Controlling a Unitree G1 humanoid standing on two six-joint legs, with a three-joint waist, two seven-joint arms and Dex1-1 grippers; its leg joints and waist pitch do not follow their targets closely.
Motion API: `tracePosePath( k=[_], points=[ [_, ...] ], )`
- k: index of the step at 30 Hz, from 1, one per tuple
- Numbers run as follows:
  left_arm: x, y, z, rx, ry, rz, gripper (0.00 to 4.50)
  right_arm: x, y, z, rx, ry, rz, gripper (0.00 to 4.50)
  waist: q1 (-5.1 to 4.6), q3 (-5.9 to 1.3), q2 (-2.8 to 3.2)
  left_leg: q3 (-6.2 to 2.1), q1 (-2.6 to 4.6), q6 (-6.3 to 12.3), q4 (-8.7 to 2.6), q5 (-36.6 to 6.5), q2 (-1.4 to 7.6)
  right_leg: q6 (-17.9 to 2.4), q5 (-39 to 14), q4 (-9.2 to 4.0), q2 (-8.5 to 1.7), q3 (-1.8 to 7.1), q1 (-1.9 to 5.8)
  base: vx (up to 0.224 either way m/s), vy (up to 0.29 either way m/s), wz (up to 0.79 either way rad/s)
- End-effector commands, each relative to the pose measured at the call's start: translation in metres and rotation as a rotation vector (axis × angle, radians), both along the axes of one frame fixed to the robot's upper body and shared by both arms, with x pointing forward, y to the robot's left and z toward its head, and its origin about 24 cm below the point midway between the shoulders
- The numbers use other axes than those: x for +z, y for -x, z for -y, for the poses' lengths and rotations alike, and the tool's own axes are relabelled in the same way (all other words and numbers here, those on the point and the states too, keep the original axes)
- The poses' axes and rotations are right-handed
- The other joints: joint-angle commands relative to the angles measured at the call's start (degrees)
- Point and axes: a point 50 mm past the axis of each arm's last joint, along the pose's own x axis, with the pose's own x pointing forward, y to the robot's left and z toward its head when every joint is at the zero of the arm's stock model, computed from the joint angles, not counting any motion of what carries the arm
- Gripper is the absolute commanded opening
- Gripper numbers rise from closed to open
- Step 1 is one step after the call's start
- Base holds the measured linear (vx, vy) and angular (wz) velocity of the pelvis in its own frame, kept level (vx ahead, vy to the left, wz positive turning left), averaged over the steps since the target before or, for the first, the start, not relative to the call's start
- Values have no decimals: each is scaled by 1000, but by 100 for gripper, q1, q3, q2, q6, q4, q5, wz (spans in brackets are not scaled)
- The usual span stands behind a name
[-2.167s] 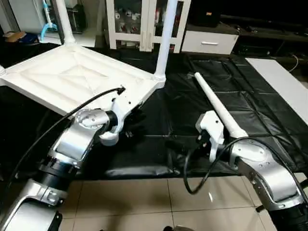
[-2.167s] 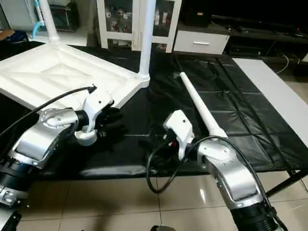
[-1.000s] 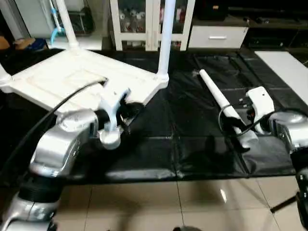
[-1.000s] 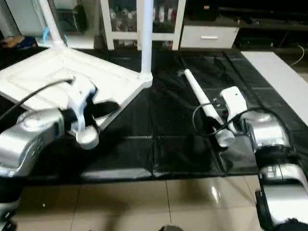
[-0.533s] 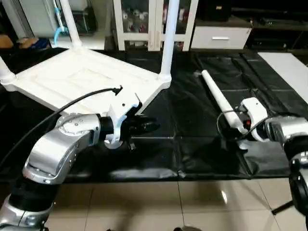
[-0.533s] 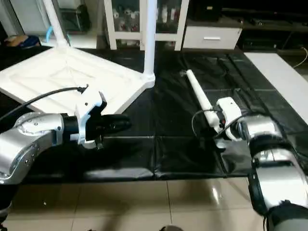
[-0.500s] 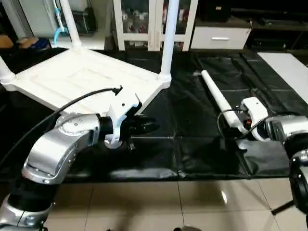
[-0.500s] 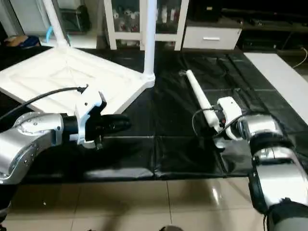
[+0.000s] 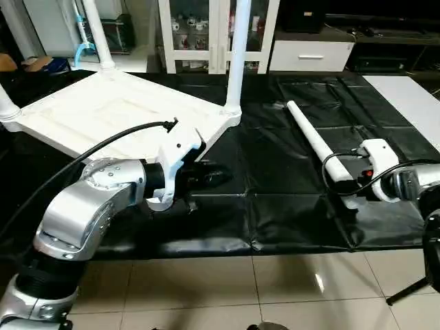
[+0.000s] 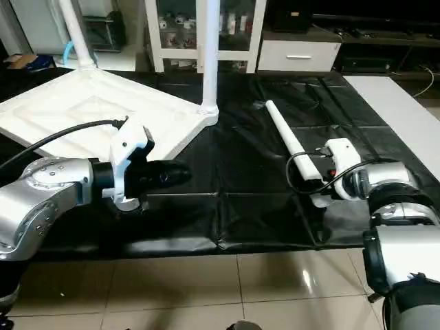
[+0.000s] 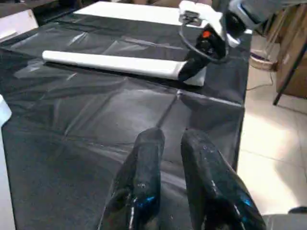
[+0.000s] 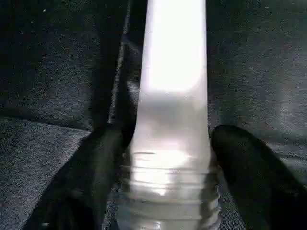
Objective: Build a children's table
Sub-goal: Pick table leg
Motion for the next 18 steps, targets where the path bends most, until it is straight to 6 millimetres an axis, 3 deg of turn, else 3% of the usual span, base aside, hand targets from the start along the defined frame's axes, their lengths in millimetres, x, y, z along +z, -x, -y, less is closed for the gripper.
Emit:
tracePosePath(
  k=[1, 3, 5, 8, 13, 14, 16, 17, 18],
  points=[
    [8, -5, 0, 18, 20, 21, 88, 9, -4, 0, -10, -32, 28, 297, -16, -373, -63, 105, -18, 143, -366, -1844, -56, -963, -2878, -481, -74, 35, 303, 0, 0, 0],
    [7, -5, 2, 14, 28, 13, 88, 6, -1, 0, -11, -48, 14, 282, -26, -390, -32, 96, -29, 152, -367, -1759, -42, -1050, -2674, -458, -78, 43, 312, 0, 0, 0],
    [5, -3, 4, 2, 25, 2, 88, -1, 2, 1, -13, -45, -11, 265, -51, -390, -49, 96, -60, 180, -369, -1708, -37, -1161, -2482, -430, -80, 40, 330, 0, 0, 0],
    [0, 0, 7, -11, 15, -22, 88, -10, 7, 2, -16, -25, -41, 241, -61, -381, -53, 101, -43, 182, -365, -1795, -33, -1187, -2525, -441, -80, 37, 315, 0, 0, 0],
    [-2, 1, 10, -8, 39, -42, 88, -14, 10, 3, -32, -44, -45, 222, -69, -364, -50, 95, -27, 138, -360, -1971, -34, -1093, -2782, -470, -84, 27, 296, 0, 0, 0],
    [0, 0, 11, 1, 57, -36, 88, -14, 9, 4, -47, -43, -30, 217, -68, -367, -86, 93, -32, 138, -356, -1956, -37, -1049, -2851, -471, -91, 23, 305, 0, 0, 0],
    [5, -5, 13, 40, 94, -16, 88, -11, 7, 5, -70, -64, 3, 207, -66, -363, -69, 93, -15, 131, -355, -2005, -36, -1013, -2930, -496, -88, 18, 281, 0, 0, 0],
    [8, -9, 13, 72, 118, -3, 88, -8, 6, 6, -84, -81, 25, 200, -76, -364, -112, 99, -17, 138, -346, -2031, -42, -958, -2994, -509, -75, 7, 277, 0, 0, 0],
    [14, -17, 13, 133, 161, 17, 88, -2, 3, 8, -94, -113, 69, 187, -74, -366, -111, 107, -3, 145, -333, -2026, -49, -945, -3000, -526, -70, 5, 267, 0, 0, 0]
  ],
)
